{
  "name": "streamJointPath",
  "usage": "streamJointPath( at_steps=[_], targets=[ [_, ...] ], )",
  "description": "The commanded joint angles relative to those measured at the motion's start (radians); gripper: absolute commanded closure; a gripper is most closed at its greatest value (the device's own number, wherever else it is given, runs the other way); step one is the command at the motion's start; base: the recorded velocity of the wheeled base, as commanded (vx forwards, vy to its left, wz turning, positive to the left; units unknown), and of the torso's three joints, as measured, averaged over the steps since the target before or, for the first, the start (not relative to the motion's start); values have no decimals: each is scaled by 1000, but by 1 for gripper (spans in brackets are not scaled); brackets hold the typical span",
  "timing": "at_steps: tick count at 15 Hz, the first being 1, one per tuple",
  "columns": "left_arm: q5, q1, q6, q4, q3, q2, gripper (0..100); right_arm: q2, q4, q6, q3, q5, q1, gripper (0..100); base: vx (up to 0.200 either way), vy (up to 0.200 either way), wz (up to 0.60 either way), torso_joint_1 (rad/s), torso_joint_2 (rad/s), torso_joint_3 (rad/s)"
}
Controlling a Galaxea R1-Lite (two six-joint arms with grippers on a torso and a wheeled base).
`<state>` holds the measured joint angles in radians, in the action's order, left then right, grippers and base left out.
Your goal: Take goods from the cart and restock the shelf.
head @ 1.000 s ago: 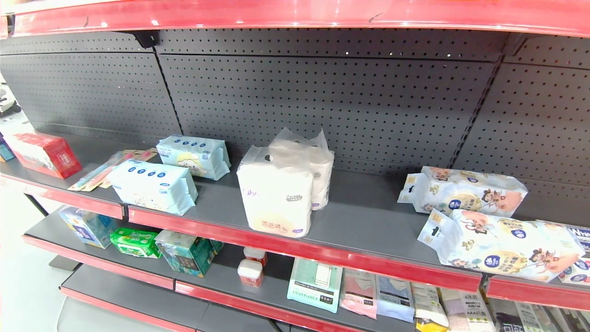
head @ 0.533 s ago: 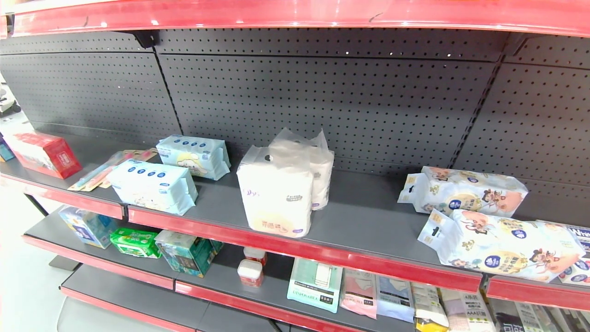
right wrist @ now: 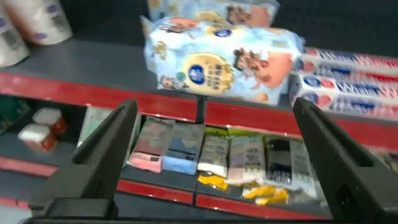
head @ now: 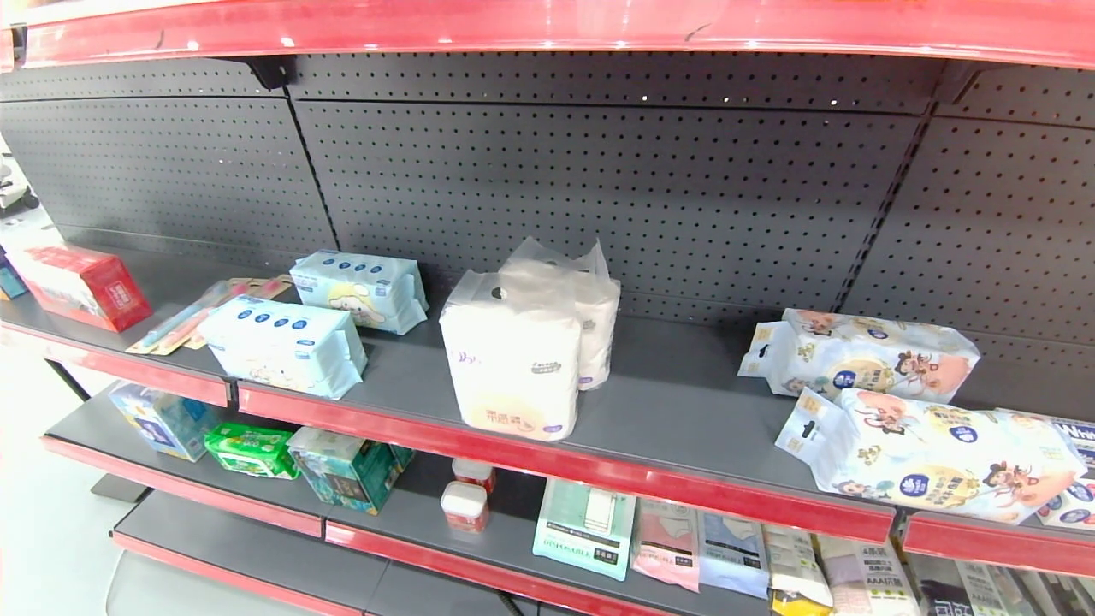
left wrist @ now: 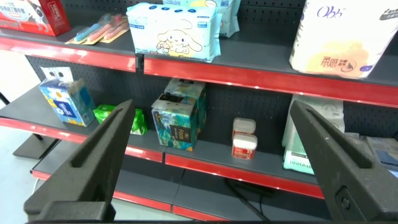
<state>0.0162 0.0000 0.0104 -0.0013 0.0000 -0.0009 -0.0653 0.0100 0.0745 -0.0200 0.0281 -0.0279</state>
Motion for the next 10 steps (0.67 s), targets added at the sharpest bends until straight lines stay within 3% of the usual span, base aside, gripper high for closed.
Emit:
streamJointPath(
  at_steps=[1, 10],
  targets=[
    [1, 0, 2, -2, 0, 1, 0, 39, -4, -13, -1, 23, 23, 0, 0, 0, 0, 0, 0, 0],
    [-4, 0, 19, -3, 0, 1, 0, 64, -12, -70, 20, -17, 28, 0, 0, 0, 0, 0, 0, 0]
  ],
)
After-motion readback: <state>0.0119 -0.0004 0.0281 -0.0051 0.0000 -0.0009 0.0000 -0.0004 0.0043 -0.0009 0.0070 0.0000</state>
